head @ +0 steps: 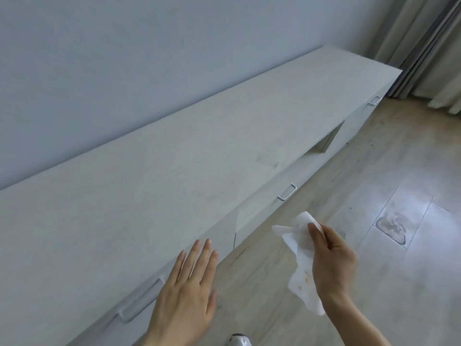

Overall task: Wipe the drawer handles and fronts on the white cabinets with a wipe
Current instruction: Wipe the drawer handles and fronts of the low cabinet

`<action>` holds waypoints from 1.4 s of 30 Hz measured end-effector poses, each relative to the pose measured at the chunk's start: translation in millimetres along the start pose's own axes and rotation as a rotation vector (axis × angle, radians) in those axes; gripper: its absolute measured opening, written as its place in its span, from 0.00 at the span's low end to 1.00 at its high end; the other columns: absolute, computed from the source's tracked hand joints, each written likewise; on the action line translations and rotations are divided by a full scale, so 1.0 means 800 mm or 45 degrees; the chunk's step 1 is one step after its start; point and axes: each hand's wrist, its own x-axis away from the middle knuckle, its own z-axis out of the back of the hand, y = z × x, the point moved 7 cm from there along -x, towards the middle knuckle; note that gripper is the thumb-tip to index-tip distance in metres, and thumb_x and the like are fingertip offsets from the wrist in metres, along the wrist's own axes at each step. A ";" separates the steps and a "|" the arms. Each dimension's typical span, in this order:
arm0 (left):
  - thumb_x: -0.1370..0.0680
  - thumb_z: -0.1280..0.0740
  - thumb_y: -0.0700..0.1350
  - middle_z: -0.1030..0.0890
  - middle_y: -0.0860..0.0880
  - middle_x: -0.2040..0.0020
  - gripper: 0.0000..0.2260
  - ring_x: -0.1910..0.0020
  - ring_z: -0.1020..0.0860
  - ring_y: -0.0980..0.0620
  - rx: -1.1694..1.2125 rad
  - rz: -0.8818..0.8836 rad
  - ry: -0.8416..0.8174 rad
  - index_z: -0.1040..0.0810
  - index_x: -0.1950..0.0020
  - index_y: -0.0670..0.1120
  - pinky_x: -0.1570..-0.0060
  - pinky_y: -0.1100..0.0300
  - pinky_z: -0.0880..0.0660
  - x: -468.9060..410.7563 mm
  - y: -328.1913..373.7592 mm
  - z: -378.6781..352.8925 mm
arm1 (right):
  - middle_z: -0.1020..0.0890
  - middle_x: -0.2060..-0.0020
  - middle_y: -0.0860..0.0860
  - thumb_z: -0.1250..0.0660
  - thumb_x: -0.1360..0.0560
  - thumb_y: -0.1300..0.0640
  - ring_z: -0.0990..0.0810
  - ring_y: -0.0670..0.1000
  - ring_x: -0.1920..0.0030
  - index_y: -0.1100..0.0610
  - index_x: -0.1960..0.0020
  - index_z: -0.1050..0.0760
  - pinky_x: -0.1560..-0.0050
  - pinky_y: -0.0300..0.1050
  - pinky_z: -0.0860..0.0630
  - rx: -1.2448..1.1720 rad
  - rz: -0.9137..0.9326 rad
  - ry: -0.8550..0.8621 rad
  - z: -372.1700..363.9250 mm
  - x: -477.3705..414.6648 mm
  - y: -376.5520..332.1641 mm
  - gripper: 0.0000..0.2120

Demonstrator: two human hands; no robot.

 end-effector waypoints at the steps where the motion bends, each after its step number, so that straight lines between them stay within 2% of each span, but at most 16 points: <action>1: 0.26 0.45 0.49 0.29 0.43 0.30 0.25 0.27 0.41 0.46 -0.012 -0.022 0.025 0.34 0.31 0.41 0.30 0.51 0.45 -0.013 0.007 -0.003 | 0.18 0.61 0.41 0.35 0.22 0.54 0.22 0.36 0.61 0.50 0.53 0.18 0.64 0.23 0.31 0.025 -0.007 -0.004 0.003 -0.024 -0.004 0.06; 4: 0.21 0.49 0.43 0.21 0.51 0.37 0.16 0.30 0.33 0.46 -0.222 -0.252 0.051 0.29 0.37 0.46 0.32 0.52 0.41 -0.065 0.037 -0.044 | 0.17 0.62 0.49 0.33 0.23 0.54 0.20 0.52 0.56 0.51 0.53 0.18 0.59 0.34 0.31 0.172 -0.010 -0.058 -0.001 -0.102 0.000 0.05; 6: 0.17 0.54 0.43 0.18 0.58 0.43 0.15 0.34 0.27 0.47 -0.450 -0.422 0.022 0.29 0.41 0.52 0.33 0.52 0.40 -0.108 0.054 -0.086 | 0.18 0.60 0.54 0.32 0.24 0.52 0.22 0.56 0.54 0.51 0.52 0.18 0.54 0.42 0.32 0.262 -0.056 -0.111 -0.014 -0.159 0.010 0.05; 9: 0.19 0.51 0.45 0.19 0.54 0.40 0.15 0.29 0.32 0.51 -0.370 -0.307 -0.211 0.28 0.40 0.50 0.29 0.51 0.45 -0.161 0.074 -0.163 | 0.19 0.65 0.54 0.33 0.23 0.55 0.24 0.55 0.60 0.50 0.56 0.19 0.61 0.47 0.32 0.310 -0.077 -0.189 -0.024 -0.234 0.047 0.06; 12: 0.31 0.44 0.50 0.25 0.47 0.33 0.25 0.23 0.49 0.47 -0.040 -0.110 -0.250 0.28 0.35 0.44 0.29 0.53 0.46 -0.203 0.106 -0.216 | 0.21 0.69 0.49 0.37 0.21 0.56 0.25 0.48 0.66 0.51 0.57 0.19 0.66 0.40 0.32 0.318 -0.018 -0.181 -0.030 -0.298 0.084 0.09; 16: 0.29 0.44 0.52 0.31 0.43 0.29 0.29 0.27 0.40 0.46 0.050 -0.008 -0.331 0.25 0.33 0.41 0.31 0.50 0.46 -0.259 0.130 -0.298 | 0.22 0.68 0.49 0.38 0.20 0.54 0.29 0.45 0.69 0.54 0.51 0.19 0.72 0.32 0.34 0.211 0.002 -0.153 -0.043 -0.374 0.148 0.10; 18: 0.26 0.45 0.53 0.34 0.43 0.27 0.29 0.27 0.39 0.46 0.050 0.057 -0.309 0.31 0.29 0.41 0.31 0.49 0.45 -0.284 0.136 -0.349 | 0.22 0.67 0.51 0.38 0.20 0.53 0.29 0.43 0.70 0.55 0.53 0.19 0.72 0.34 0.34 0.121 0.017 -0.114 -0.054 -0.412 0.185 0.11; 20: 0.24 0.46 0.54 0.37 0.43 0.25 0.30 0.25 0.41 0.47 0.045 0.137 -0.264 0.36 0.26 0.41 0.29 0.48 0.46 -0.309 0.132 -0.399 | 0.22 0.68 0.47 0.37 0.20 0.54 0.28 0.38 0.72 0.56 0.51 0.18 0.73 0.27 0.34 -0.014 0.073 -0.086 -0.073 -0.446 0.224 0.10; 23: 0.21 0.49 0.58 0.40 0.44 0.24 0.30 0.24 0.44 0.46 -0.083 0.202 -0.176 0.39 0.25 0.41 0.27 0.48 0.50 -0.341 0.121 -0.467 | 0.18 0.64 0.38 0.35 0.22 0.54 0.23 0.34 0.64 0.49 0.45 0.19 0.63 0.25 0.28 -0.251 0.189 -0.017 -0.099 -0.467 0.285 0.09; 26: 0.20 0.53 0.59 0.40 0.43 0.24 0.30 0.24 0.46 0.46 -0.198 0.219 -0.085 0.43 0.24 0.42 0.26 0.49 0.53 -0.354 0.118 -0.501 | 0.20 0.49 0.30 0.33 0.26 0.48 0.21 0.40 0.45 0.39 0.43 0.22 0.43 0.34 0.25 -0.359 0.533 -0.030 -0.138 -0.456 0.334 0.12; 29: 0.20 0.53 0.60 0.42 0.43 0.24 0.31 0.25 0.45 0.45 -0.318 0.208 0.011 0.44 0.23 0.42 0.26 0.50 0.53 -0.352 0.119 -0.503 | 0.23 0.39 0.47 0.36 0.25 0.56 0.27 0.49 0.34 0.52 0.38 0.26 0.35 0.51 0.28 -0.288 0.952 -0.190 -0.198 -0.428 0.379 0.15; 32: 0.20 0.57 0.62 0.44 0.44 0.23 0.32 0.24 0.47 0.45 -0.391 0.174 -0.024 0.46 0.22 0.42 0.26 0.51 0.52 -0.351 0.119 -0.503 | 0.27 0.35 0.55 0.40 0.20 0.55 0.33 0.54 0.29 0.57 0.38 0.26 0.32 0.56 0.31 -0.205 1.237 -0.300 -0.232 -0.398 0.399 0.12; 35: 0.20 0.54 0.62 0.45 0.44 0.22 0.33 0.24 0.47 0.46 -0.397 0.165 -0.078 0.48 0.22 0.43 0.27 0.53 0.52 -0.351 0.119 -0.505 | 0.25 0.38 0.56 0.45 0.17 0.53 0.31 0.55 0.31 0.62 0.41 0.24 0.30 0.49 0.33 -0.321 1.213 -0.257 -0.227 -0.398 0.401 0.16; 38: 0.20 0.55 0.63 0.44 0.44 0.23 0.33 0.24 0.47 0.47 -0.380 0.159 -0.088 0.48 0.22 0.43 0.27 0.55 0.52 -0.350 0.118 -0.503 | 0.25 0.38 0.54 0.39 0.21 0.56 0.30 0.53 0.33 0.66 0.40 0.24 0.31 0.42 0.32 -0.279 1.042 -0.083 -0.230 -0.418 0.399 0.15; 40: 0.20 0.55 0.63 0.44 0.45 0.23 0.32 0.24 0.47 0.48 -0.353 0.145 -0.100 0.49 0.22 0.44 0.27 0.56 0.53 -0.350 0.118 -0.502 | 0.25 0.38 0.55 0.38 0.21 0.54 0.32 0.53 0.31 0.65 0.40 0.24 0.31 0.49 0.31 -0.250 1.072 -0.093 -0.241 -0.414 0.398 0.16; 42: 0.20 0.55 0.63 0.44 0.45 0.22 0.31 0.24 0.48 0.49 -0.331 0.122 -0.120 0.49 0.21 0.46 0.27 0.56 0.53 -0.348 0.116 -0.500 | 0.24 0.39 0.55 0.36 0.21 0.54 0.31 0.53 0.32 0.63 0.41 0.23 0.32 0.55 0.31 -0.257 1.256 -0.133 -0.246 -0.402 0.398 0.15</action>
